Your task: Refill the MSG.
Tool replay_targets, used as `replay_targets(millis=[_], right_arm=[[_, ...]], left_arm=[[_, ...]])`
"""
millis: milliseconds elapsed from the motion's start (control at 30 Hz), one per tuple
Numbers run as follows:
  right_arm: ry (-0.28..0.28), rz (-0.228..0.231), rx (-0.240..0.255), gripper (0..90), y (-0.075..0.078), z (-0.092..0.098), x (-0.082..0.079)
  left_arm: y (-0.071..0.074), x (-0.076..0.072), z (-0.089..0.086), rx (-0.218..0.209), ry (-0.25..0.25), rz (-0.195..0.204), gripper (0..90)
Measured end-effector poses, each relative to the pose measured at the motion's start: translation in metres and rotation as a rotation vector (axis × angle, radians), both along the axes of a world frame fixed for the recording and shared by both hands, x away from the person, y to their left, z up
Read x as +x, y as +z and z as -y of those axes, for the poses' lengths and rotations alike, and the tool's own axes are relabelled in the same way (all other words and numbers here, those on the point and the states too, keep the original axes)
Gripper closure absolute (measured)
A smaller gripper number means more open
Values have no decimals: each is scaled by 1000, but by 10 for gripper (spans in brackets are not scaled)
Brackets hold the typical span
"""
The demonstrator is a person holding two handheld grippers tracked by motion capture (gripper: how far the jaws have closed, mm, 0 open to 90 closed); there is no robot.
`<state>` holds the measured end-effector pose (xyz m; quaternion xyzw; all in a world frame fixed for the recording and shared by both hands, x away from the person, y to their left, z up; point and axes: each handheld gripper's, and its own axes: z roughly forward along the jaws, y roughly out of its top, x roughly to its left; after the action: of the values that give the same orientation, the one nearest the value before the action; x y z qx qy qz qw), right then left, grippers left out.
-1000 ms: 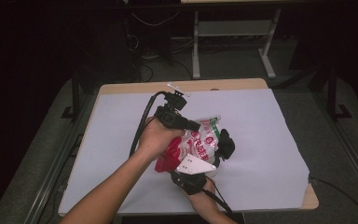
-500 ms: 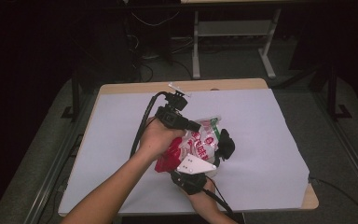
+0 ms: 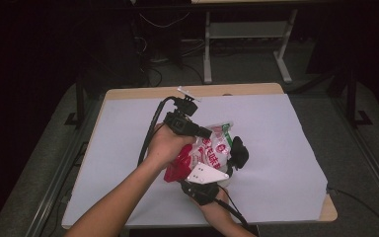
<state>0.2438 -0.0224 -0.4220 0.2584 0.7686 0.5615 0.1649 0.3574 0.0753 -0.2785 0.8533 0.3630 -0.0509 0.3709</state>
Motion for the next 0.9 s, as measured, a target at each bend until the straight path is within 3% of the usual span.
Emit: replay_targets(millis=[900], right_arm=[[0, 6, 3, 900, 0, -1, 1]], left_arm=[[1, 0, 2, 10, 2, 7, 899]])
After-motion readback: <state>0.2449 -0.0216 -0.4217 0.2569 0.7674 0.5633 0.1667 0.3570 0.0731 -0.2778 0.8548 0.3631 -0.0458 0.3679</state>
